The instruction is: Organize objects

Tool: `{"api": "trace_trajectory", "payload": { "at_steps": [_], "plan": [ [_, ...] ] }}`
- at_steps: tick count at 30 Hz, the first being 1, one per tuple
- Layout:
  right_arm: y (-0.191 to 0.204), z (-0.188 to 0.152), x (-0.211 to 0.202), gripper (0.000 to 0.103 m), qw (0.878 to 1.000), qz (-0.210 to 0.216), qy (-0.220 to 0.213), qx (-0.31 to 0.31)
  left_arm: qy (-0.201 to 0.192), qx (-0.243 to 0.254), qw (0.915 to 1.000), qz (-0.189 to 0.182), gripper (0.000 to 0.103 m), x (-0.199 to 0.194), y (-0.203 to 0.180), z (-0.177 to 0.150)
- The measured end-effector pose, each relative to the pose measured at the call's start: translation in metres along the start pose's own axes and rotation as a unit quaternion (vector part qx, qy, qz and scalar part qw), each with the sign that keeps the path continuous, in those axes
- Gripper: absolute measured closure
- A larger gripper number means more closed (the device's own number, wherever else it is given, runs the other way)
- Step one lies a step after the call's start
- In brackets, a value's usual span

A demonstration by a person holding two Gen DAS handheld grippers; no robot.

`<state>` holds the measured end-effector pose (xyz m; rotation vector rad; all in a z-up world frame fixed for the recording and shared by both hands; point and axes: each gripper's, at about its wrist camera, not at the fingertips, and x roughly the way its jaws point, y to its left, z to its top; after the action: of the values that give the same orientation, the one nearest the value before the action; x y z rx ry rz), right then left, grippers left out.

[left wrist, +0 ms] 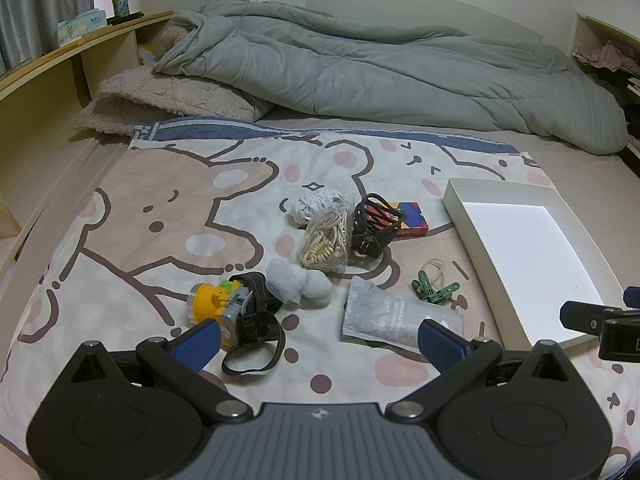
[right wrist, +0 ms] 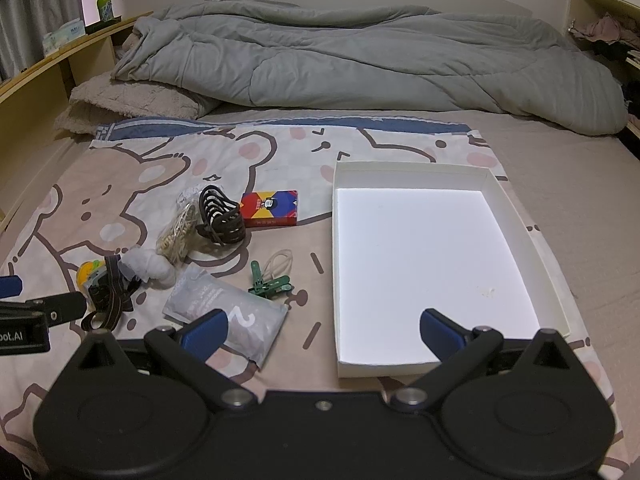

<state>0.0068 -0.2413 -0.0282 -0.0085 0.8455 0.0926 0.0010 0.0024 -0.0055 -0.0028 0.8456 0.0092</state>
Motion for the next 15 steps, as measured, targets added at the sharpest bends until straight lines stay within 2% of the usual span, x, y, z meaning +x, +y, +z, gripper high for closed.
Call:
{"api": "trace_trajectory", "payload": {
  "at_steps": [15],
  "plan": [
    [0.0012, -0.0006, 0.0005, 0.000, 1.000, 0.000, 0.002, -0.001, 0.001, 0.000, 1.0000, 0.000, 0.000, -0.0002, 0.0001, 0.0007]
  ]
}}
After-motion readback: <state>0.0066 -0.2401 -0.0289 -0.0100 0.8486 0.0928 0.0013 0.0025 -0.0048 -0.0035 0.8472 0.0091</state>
